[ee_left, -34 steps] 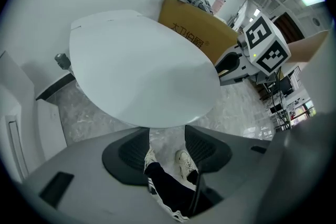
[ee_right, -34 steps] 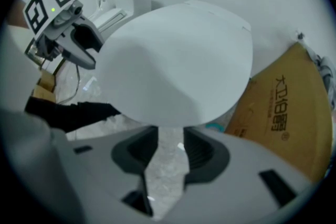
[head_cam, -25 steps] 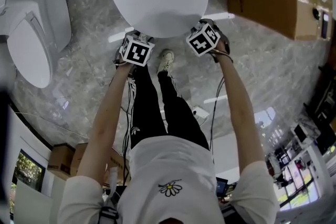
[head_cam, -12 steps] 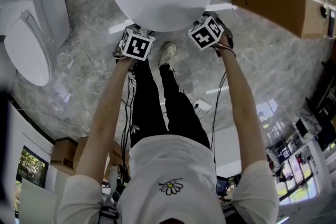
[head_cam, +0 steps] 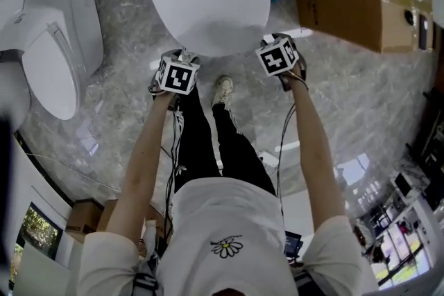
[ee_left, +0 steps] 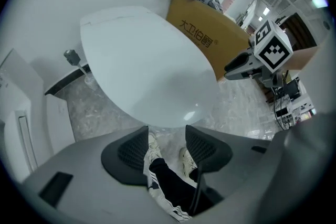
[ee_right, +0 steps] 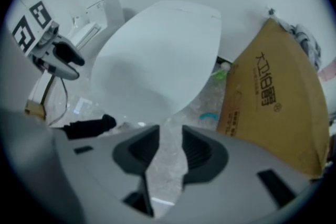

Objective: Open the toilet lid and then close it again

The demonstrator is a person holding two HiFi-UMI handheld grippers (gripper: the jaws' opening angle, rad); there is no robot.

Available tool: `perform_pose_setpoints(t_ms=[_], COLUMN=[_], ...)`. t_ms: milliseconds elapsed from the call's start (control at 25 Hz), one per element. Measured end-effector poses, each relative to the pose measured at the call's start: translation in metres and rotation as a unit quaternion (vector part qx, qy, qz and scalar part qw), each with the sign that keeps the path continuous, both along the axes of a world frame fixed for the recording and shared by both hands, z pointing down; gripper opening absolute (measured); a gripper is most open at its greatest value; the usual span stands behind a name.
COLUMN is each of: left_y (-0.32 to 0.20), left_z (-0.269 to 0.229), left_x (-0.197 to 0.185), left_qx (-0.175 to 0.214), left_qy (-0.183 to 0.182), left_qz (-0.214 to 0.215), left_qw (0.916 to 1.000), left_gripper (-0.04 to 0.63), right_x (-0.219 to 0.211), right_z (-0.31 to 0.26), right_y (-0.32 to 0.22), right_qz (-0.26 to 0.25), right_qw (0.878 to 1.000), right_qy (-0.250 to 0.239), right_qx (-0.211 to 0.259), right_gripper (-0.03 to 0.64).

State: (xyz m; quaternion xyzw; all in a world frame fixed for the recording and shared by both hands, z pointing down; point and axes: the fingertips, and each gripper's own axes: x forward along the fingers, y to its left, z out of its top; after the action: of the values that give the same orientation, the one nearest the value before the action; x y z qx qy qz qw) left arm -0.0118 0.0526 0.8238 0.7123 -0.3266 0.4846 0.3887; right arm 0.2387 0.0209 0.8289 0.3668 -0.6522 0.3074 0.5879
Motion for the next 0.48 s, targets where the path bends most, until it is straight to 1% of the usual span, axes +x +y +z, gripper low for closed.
perform_pose_setpoints(t_ms=[120, 200, 240, 280, 320, 400, 480], left_y=[-0.03, -0.052, -0.066, -0.083, -0.103, -0.135, -0.14], left_z=[-0.053, -0.1, -0.127, -0.157, -0.188, -0.255, -0.323], left_x=[-0.014, -0.012, -0.011, -0.009, -0.006, 0.001, 0.008], left_qx=[0.048, 0.084, 0.109, 0.14, 0.175, 0.24, 0.297], left_qy=[0.0, 0.018, 0.03, 0.044, 0.06, 0.096, 0.128], left_qz=[-0.026, -0.042, -0.05, -0.057, -0.064, -0.073, -0.066], left_qw=[0.9985, 0.9954, 0.9923, 0.9875, 0.9807, 0.9632, 0.9439], left_gripper=[0.241, 0.241, 0.241, 0.241, 0.241, 0.241, 0.239], right_x=[0.004, 0.004, 0.003, 0.002, 0.002, -0.001, -0.011], right_z=[-0.054, -0.103, -0.13, -0.16, -0.19, -0.255, -0.323], right_y=[-0.022, -0.039, -0.049, -0.064, -0.082, -0.112, -0.118], right_qz=[0.041, 0.077, 0.09, 0.097, 0.1, 0.1, 0.114], right_qw=[0.998, 0.992, 0.987, 0.98, 0.971, 0.948, 0.921], right_qy=[-0.007, -0.016, -0.021, -0.022, -0.02, -0.015, -0.03], right_qx=[0.052, 0.102, 0.134, 0.173, 0.217, 0.301, 0.37], right_gripper=[0.133, 0.109, 0.092, 0.079, 0.071, 0.059, 0.056])
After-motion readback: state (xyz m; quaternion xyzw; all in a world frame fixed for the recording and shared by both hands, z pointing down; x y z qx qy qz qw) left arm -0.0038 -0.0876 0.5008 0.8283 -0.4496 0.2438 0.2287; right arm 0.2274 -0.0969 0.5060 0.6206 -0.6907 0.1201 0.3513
